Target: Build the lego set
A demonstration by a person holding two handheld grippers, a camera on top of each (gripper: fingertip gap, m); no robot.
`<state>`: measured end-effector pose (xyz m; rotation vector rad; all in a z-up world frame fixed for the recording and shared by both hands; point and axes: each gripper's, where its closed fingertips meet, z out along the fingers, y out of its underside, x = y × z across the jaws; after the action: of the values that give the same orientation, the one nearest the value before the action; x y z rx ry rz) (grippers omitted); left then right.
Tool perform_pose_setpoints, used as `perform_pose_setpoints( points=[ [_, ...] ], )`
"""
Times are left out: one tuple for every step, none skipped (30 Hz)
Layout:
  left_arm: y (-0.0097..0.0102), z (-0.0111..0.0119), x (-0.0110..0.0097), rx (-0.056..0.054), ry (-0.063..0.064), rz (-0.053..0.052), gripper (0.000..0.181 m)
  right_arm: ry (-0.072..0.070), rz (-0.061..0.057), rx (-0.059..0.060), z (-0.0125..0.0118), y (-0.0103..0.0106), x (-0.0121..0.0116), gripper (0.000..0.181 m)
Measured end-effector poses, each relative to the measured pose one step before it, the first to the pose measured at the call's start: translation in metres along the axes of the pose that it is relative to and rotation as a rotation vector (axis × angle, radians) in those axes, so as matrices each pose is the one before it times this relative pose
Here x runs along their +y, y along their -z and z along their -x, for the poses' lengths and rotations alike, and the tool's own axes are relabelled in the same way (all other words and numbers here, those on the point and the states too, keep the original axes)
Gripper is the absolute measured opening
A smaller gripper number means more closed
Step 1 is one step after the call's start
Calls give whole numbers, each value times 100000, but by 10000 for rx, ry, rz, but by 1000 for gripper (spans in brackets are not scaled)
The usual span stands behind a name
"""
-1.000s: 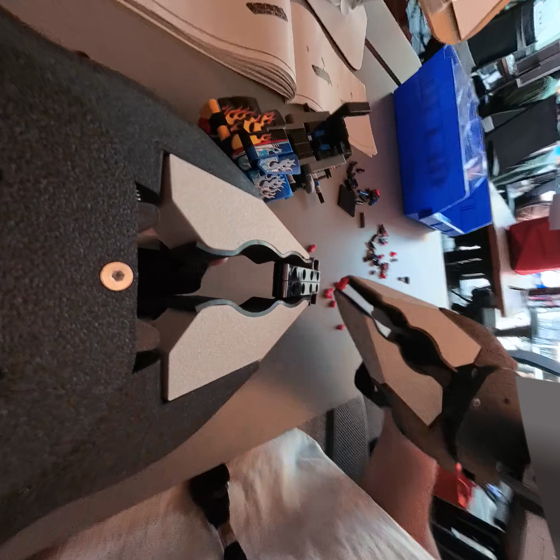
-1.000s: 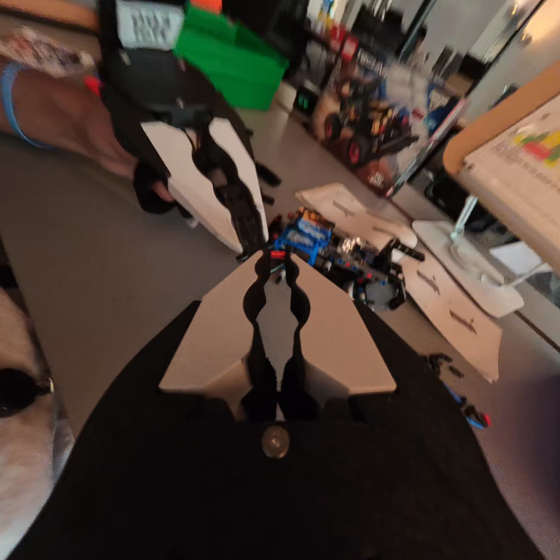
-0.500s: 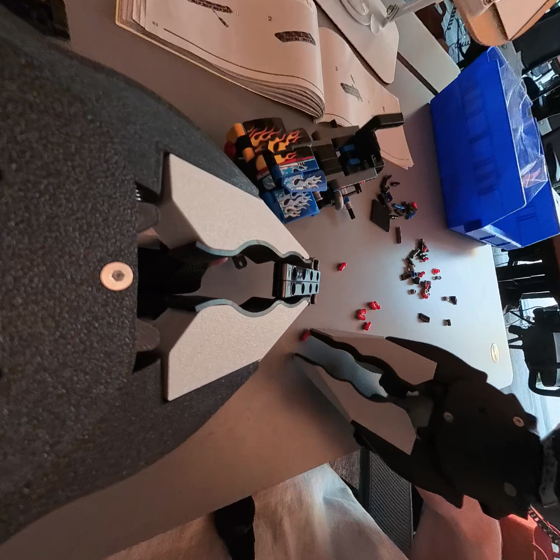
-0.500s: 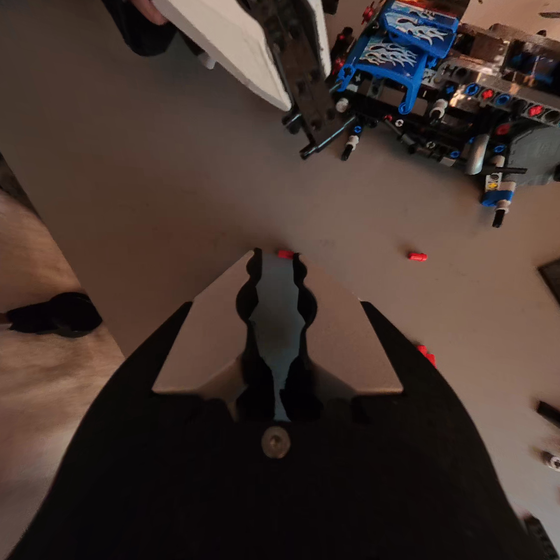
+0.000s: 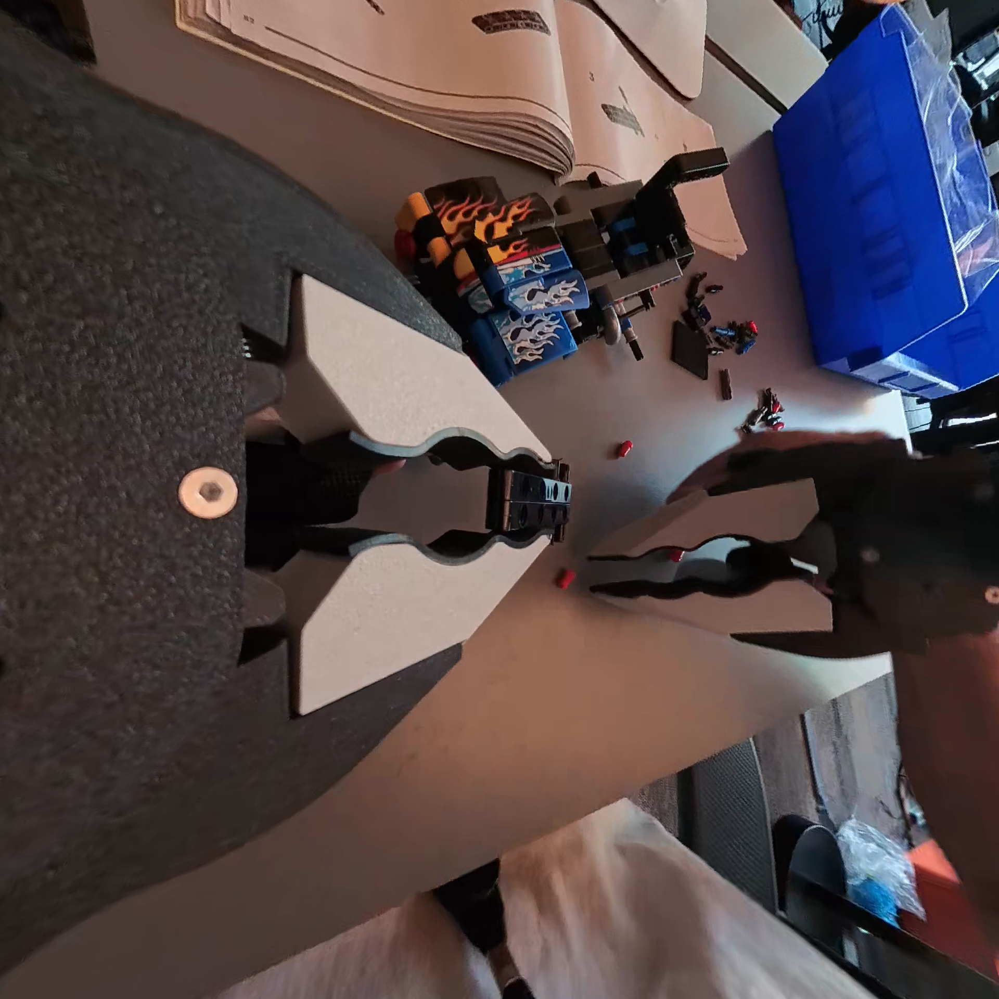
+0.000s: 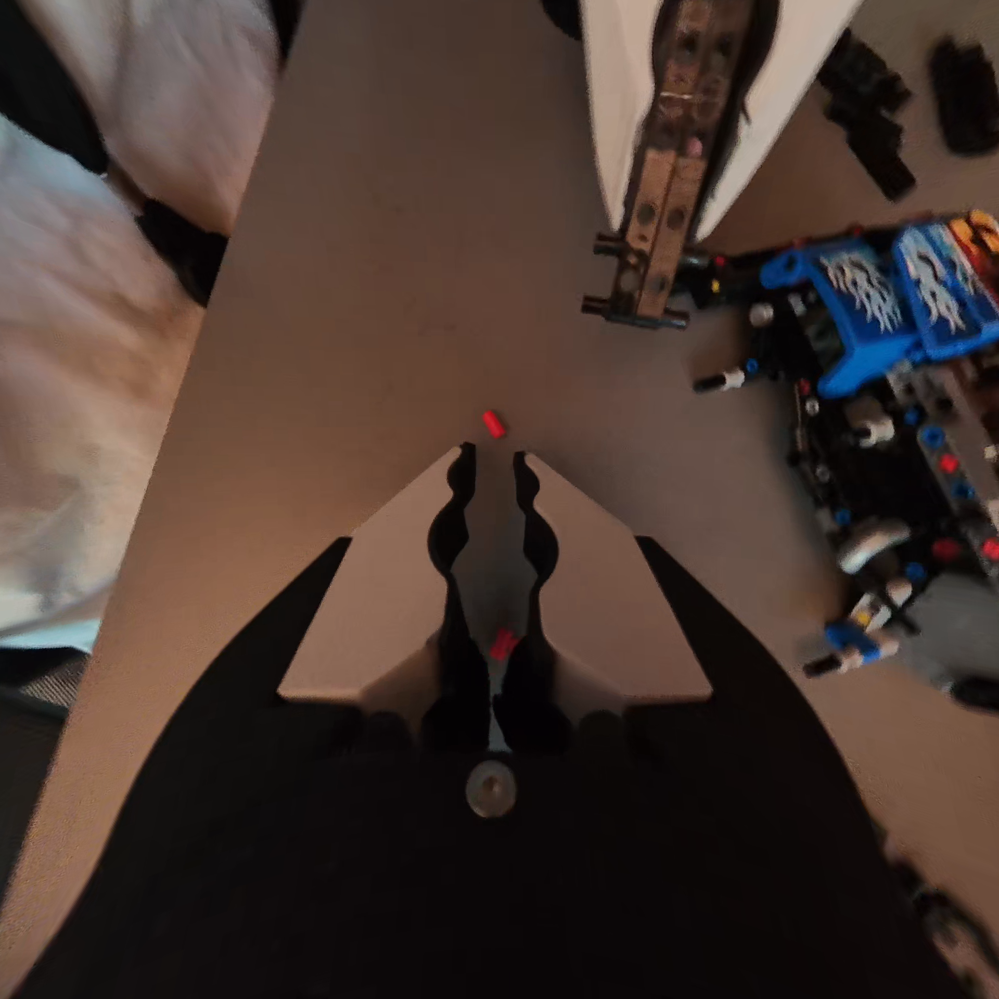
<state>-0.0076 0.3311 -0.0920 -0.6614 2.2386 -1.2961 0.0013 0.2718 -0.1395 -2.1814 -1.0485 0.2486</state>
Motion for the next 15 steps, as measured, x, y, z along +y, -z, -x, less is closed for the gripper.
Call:
perform_pose_setpoints(
  points=[
    [4,-67,34,30,-87,23,15,428,22,-181,-82,-223,-95,13],
    [1,-76,20,44,-73,8,15,347,36,-135,-158,-224,-45,13],
    [0,-72,3,46,-47,-12,15,240,-27,-166,-120,-205,-72,13],
    [-9,-79,17,69,-14,-13,15,111,-77,-196,-73,-154,-116,13],
    [-28,-84,90,81,5,19,15,0,-63,-343,163,-117,-66,13],
    [-14,-15,92,38,2,23,15,-65,-21,-317,155,-124,-29,13],
    [-15,-3,91,37,7,20,15,-62,-44,-208,39,-82,-25,12],
    [-13,-45,105,64,25,31,15,-36,-98,-155,72,-43,-63,12],
    [-18,-28,95,51,27,25,15,24,-72,-31,-37,-54,-56,12],
    [-24,-23,72,42,13,20,15,55,-73,30,-45,-66,-63,12],
    [-19,-45,73,45,7,21,15,62,-73,44,-3,-83,-88,11],
    [-25,-66,68,54,12,21,15,84,-34,70,8,-51,-51,9],
    [-38,-48,51,36,13,12,15,96,-10,77,7,-26,-13,7],
    [-32,-41,63,32,12,21,15,99,26,111,-35,13,33,4],
    [-39,-23,86,20,11,36,15,80,53,81,40,51,55,4]
  ],
)
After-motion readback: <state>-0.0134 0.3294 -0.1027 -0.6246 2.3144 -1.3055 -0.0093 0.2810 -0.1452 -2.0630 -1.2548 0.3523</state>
